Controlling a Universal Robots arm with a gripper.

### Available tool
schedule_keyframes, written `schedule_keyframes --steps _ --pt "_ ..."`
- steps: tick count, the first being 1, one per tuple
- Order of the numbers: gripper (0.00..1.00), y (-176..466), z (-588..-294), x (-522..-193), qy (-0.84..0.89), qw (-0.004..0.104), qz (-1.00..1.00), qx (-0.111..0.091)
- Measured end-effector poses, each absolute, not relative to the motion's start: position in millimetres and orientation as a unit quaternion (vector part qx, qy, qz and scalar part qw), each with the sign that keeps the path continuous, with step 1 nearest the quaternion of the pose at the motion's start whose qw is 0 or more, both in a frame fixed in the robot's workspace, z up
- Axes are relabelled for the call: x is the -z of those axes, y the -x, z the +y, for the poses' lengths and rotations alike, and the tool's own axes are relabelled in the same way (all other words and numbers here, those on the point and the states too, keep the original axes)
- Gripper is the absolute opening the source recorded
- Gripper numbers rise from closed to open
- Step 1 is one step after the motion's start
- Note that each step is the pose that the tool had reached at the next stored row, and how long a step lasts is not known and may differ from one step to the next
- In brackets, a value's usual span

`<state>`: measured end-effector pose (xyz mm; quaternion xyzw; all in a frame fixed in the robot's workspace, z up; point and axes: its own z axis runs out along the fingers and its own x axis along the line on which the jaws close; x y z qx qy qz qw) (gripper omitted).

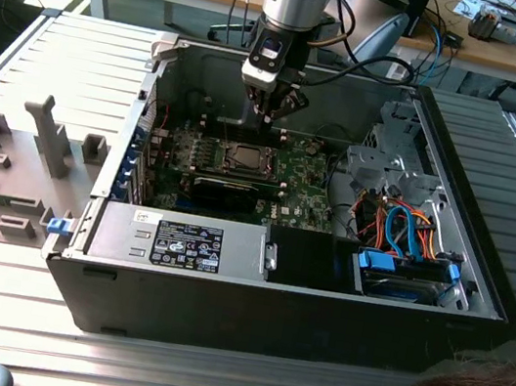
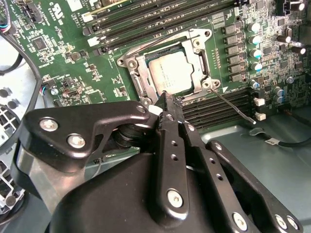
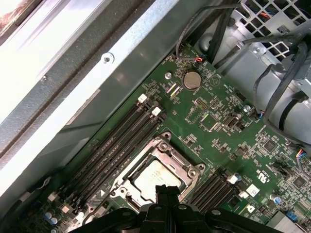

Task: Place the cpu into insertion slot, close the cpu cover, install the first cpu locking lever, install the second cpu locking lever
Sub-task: 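Install the first cpu locking lever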

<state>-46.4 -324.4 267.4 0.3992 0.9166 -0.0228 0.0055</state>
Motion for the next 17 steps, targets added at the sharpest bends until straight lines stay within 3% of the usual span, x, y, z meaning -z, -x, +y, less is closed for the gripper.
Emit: schedule_keyframes --steps 17 --pt "0.11 46.4 -324.5 -267.4 -0.388 0.006 0.921 0.023"
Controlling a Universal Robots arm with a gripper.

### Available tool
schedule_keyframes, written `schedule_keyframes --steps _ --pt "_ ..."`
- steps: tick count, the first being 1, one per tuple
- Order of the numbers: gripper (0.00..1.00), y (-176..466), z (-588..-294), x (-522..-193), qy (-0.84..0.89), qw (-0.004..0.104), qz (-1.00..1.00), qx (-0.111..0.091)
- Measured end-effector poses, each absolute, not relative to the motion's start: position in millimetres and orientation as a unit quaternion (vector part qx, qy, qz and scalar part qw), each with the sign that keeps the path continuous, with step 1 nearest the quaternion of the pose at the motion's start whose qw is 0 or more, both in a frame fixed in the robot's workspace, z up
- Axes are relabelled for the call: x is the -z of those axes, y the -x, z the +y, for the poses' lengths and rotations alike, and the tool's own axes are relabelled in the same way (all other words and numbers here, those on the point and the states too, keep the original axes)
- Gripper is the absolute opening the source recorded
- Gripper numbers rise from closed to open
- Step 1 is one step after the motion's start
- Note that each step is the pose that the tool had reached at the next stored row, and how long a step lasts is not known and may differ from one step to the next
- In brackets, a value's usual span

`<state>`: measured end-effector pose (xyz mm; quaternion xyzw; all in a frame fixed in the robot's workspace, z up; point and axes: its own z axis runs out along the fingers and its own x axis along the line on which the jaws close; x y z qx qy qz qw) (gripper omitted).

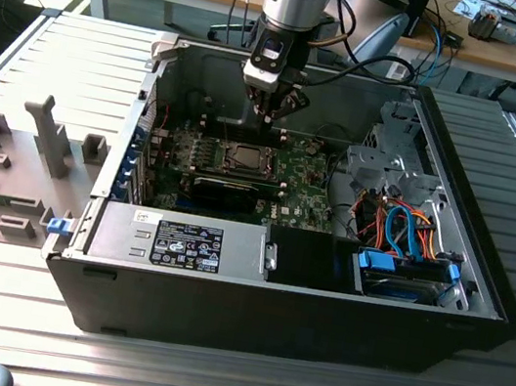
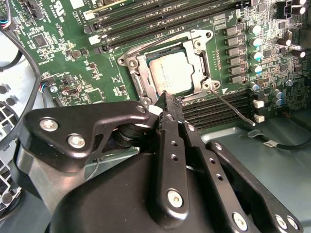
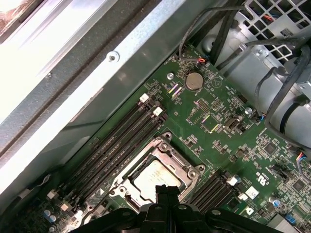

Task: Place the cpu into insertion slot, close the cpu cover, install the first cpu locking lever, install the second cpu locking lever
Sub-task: 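Install the first cpu locking lever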

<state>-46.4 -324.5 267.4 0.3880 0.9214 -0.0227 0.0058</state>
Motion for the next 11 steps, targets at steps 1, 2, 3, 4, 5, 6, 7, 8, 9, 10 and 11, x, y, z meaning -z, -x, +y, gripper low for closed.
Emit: schedule_keyframes --steps 1,2,3,4,5,6,7,8,9,10,11 --pt "0.11 46.4 -324.4 -267.4 -0.388 0.006 0.922 0.023" --pt "0.11 46.4 -324.5 -267.4 -0.387 0.006 0.922 0.023" --pt "0.11 46.4 -324.4 -267.4 -0.386 0.006 0.922 0.023" --pt "0.11 46.4 -324.4 -267.4 -0.386 0.006 0.922 0.023" --pt "0.11 46.4 -324.4 -267.4 -0.385 0.006 0.923 0.023" --pt "0.11 46.4 -324.5 -267.4 -0.384 0.006 0.923 0.023" --pt "0.11 46.4 -324.4 -267.4 -0.384 0.006 0.923 0.023" --pt "0.11 46.4 -324.4 -267.4 -0.383 0.006 0.923 0.023" --pt "0.11 46.4 -324.5 -267.4 -0.382 0.006 0.924 0.023" --pt "0.11 46.4 -324.5 -267.4 -0.382 0.006 0.924 0.023" --pt "0.11 46.4 -324.4 -267.4 -0.381 0.006 0.924 0.023"
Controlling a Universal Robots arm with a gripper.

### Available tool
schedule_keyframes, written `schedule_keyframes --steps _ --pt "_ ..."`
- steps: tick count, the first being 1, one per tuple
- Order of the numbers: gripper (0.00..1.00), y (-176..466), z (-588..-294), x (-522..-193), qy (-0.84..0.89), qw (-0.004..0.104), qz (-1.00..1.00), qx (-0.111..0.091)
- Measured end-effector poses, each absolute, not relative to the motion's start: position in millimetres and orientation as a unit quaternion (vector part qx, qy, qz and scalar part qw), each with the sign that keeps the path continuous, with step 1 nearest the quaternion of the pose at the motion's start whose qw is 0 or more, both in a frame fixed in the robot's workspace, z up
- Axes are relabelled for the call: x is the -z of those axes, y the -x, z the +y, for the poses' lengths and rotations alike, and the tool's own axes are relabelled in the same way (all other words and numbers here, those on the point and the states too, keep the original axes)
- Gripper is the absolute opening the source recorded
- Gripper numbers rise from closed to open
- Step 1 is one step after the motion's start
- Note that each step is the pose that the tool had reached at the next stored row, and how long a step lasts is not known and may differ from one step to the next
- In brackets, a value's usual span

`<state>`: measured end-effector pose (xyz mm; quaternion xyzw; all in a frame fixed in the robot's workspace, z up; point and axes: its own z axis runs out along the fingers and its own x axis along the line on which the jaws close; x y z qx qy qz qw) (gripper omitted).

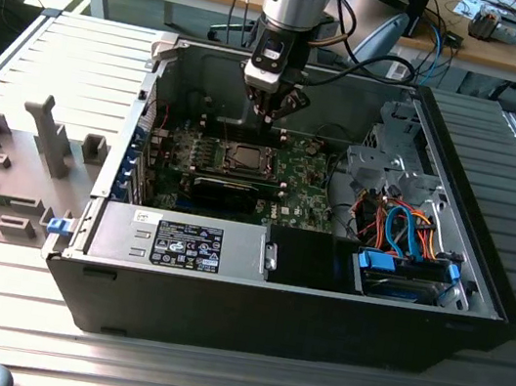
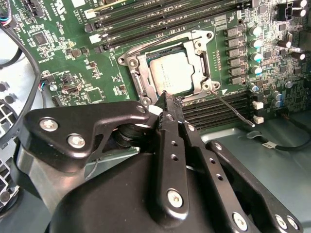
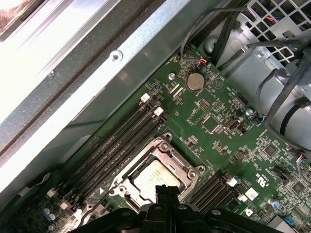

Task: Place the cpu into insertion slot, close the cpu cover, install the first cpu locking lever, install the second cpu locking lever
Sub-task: 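Install the first cpu locking lever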

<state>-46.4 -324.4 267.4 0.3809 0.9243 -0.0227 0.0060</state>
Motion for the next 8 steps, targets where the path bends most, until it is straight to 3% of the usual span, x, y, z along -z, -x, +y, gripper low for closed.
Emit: schedule_keyframes --steps 8 --pt "0.11 46.4 -324.4 -267.4 -0.378 0.006 0.926 0.023"
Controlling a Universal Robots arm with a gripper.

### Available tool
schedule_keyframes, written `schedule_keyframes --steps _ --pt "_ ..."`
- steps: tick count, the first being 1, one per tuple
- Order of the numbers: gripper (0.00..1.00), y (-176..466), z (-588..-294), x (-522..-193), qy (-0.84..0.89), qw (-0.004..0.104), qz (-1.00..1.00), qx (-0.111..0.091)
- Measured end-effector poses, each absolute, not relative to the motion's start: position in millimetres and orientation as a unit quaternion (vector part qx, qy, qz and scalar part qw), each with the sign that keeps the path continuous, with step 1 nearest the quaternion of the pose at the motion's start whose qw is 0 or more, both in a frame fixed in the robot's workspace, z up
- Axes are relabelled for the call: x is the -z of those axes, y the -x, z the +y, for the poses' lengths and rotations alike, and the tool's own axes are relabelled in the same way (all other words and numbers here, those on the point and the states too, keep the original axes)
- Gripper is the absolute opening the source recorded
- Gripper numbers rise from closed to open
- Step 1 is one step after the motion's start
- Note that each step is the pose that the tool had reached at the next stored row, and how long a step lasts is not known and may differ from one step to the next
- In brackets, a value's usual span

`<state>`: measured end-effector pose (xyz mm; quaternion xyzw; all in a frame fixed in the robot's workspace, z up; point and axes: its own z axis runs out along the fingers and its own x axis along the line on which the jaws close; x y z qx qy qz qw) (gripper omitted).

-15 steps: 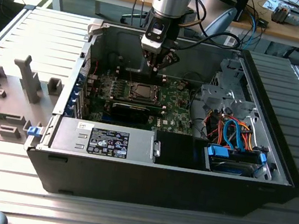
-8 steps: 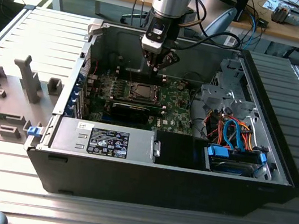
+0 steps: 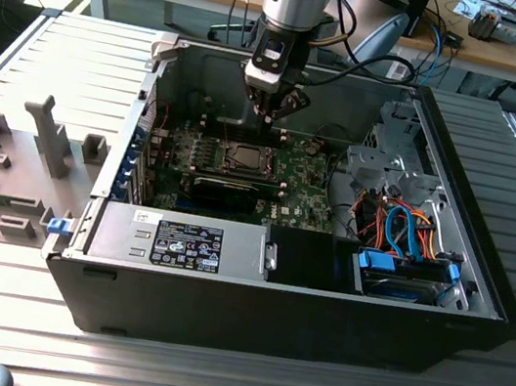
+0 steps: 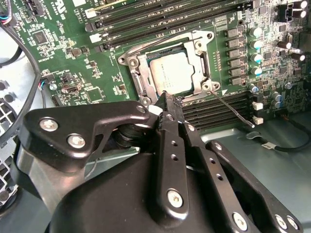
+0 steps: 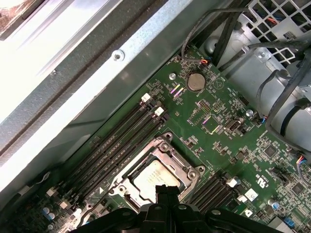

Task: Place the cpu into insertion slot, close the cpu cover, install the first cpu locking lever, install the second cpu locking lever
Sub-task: 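Install the first cpu locking lever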

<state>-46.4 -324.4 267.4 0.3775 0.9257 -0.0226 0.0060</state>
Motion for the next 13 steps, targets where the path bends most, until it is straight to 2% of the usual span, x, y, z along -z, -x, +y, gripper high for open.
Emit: schedule_keyframes --steps 13 --pt "0.11 46.4 -324.4 -267.4 -0.363 0.006 0.931 0.023"
